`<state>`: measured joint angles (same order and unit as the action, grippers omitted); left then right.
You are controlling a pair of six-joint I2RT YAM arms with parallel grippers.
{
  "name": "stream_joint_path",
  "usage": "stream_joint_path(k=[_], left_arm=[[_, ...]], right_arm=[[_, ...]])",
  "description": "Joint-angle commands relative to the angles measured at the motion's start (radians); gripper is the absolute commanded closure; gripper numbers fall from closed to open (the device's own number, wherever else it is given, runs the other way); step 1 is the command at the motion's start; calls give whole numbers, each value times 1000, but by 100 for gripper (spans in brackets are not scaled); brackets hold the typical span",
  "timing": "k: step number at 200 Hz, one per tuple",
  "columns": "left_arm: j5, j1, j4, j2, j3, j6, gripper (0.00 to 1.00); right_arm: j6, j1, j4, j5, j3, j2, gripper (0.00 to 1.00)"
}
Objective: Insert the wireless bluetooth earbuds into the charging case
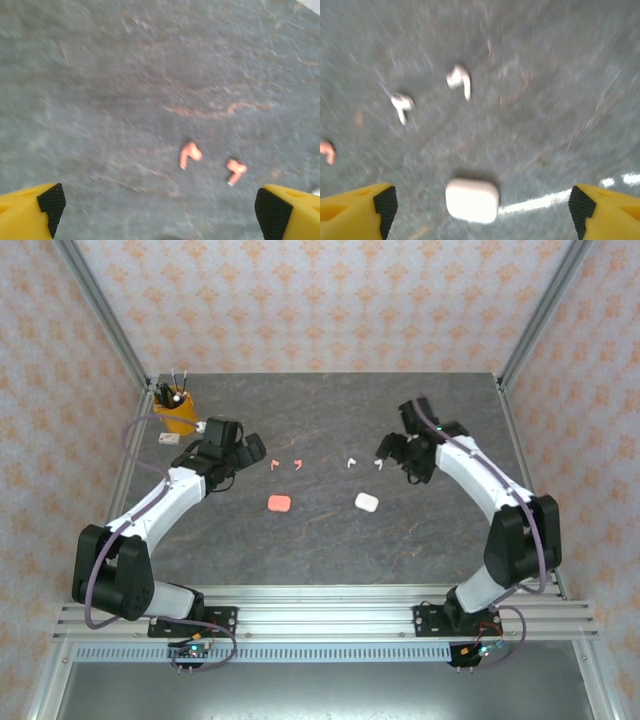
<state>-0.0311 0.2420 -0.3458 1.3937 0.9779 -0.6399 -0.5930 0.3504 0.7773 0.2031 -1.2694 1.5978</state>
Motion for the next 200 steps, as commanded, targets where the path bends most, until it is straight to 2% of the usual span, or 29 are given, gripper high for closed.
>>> stream_joint_path(k=[1,29,60,119,200], left_arm=[[-23,45,-84,2,36,-194,0],[-51,106,-64,17,33,-302,0],[-55,161,-45,50,44,-337,0],[-82,197,-19,104,72,-357,0],[-87,207,-29,115,100,-360,0]], right_arm=[[-145,84,152,-62,-59,80,8],[-184,164,224,-102,-122,185,5],[-172,213,243,-111,-160,244,3],[-89,219,202,-38,-153,326,4],[-82,219,152,-1,-156,392,9]])
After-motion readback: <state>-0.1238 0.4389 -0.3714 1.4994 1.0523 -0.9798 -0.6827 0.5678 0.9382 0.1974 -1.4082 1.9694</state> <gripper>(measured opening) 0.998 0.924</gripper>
